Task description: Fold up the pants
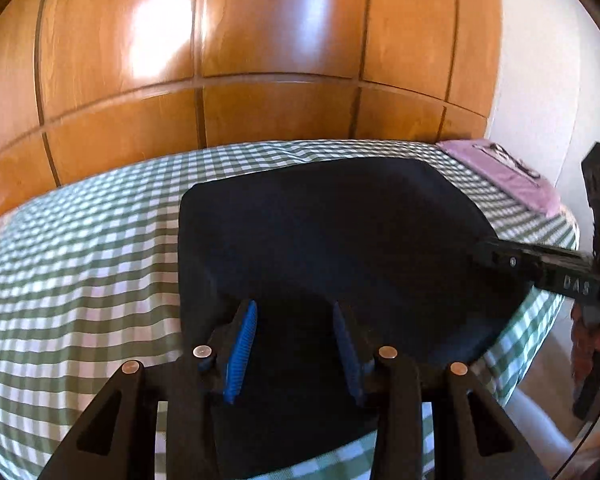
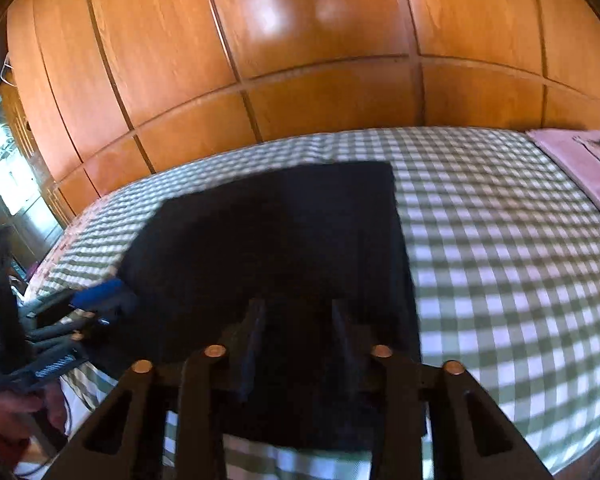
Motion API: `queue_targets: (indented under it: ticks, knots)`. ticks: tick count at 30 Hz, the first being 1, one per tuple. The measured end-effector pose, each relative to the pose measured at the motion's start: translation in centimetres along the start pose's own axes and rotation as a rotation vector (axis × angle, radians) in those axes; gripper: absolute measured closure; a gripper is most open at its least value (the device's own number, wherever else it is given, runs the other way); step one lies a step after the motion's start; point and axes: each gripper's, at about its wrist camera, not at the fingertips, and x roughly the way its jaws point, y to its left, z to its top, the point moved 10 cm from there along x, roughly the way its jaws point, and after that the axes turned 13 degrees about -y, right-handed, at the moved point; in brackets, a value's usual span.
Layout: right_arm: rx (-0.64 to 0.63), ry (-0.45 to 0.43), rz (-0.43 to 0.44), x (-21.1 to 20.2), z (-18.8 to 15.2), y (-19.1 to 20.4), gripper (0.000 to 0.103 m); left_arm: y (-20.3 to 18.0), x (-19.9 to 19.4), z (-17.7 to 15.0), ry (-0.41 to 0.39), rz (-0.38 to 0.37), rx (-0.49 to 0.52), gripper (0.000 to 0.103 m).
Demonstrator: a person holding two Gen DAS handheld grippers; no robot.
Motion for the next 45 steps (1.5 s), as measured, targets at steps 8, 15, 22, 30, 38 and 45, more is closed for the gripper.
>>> queue_targets:
  ticks: [8, 15, 22, 30, 38, 45]
  knots:
    - [-0.036, 0.001, -0.015, -0.5, 0.0, 0.3, 0.067, 3.7, -2.3, -0.1, -0.010, -0.018, -0.191, 0.050]
    - [-0.054, 0.012, -0.068, -1.9, 0.6, 1.0, 0.055, 6.4, -1.4, -1.0, 0.034, -0.030, -0.396, 0.047]
    - [-0.063, 0.027, -0.116, -2.4, 0.8, 0.5, 0.044, 6.1, -1.2, -1.4, 0.046, -0.056, -0.446, 0.041]
    - [-0.097, 0.040, -0.122, -2.4, 0.6, 0.8, 0.038, 5.3, -1.9, -1.1, 0.014, -0.068, -0.419, 0.040]
    - [-0.051, 0.057, -0.143, -1.8, 0.7, -1.1, 0.027, 5.1, -2.3, -0.8, -0.004, -0.103, -0.437, 0.040]
    - [0.048, 0.101, -0.122, -0.3, 0.5, -2.8, 0.025, 5.7, -1.4, 0.2, 0.024, -0.178, -0.511, 0.032]
